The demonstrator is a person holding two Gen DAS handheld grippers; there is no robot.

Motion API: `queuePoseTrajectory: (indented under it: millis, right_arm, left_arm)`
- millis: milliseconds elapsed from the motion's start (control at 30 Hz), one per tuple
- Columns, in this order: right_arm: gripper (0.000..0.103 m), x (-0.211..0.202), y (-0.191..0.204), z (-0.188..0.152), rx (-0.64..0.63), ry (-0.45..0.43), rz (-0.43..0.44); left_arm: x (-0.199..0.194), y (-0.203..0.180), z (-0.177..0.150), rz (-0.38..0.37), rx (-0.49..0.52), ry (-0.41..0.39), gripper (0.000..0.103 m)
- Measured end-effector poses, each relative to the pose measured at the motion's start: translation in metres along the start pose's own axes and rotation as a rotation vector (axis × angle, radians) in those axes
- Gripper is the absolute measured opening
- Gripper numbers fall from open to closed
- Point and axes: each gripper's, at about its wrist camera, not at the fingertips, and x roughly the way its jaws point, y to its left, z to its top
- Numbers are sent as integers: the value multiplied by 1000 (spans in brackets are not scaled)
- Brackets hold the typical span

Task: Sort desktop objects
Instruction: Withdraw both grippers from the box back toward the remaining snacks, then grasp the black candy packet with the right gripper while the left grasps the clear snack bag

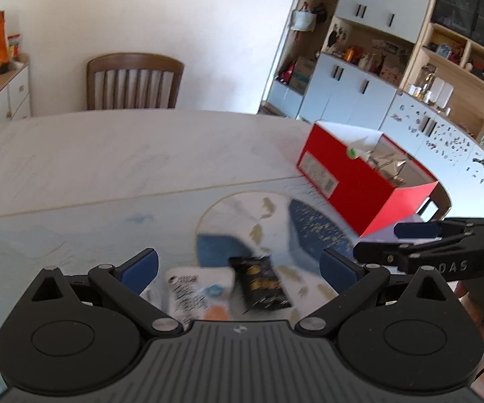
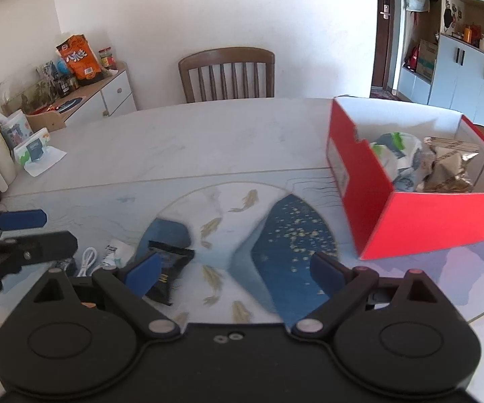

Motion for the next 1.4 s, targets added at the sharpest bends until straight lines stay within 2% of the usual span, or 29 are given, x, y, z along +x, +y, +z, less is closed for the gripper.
queuePoseTrajectory:
  millis: [167,467,667,933,1067,1167,1267,1400]
  right_arm:
    - [95,12,19,-2,-25,19,-1]
    - [95,37,39,-6,-26,67,-8]
    - [95,50,52,-7,-34,82,-17]
    - [91,66,61,-7,-32,108,-38]
    - [86,76,65,-7,-31,132,-37]
    - [83,83,70,-9,-42,150,-34]
    - [80,88,72,-11,-50,165,-33]
    - [69,95,71,-12,-43,192,-30]
  left_arm:
    - [2,23,-12,15,-34,32,103]
    - [10,52,-25,75,-28,76,103]
    - [15,67,-29,102,-36,78,103]
    - [19,89,-36,120,-91,91,102]
    - [21,93,-39,117,-96,92,101]
    - [22,95,-40,114,-99,97,93]
    - [23,96,-42,108,-101,102,81]
    - [23,96,-45,99,-102,114,67]
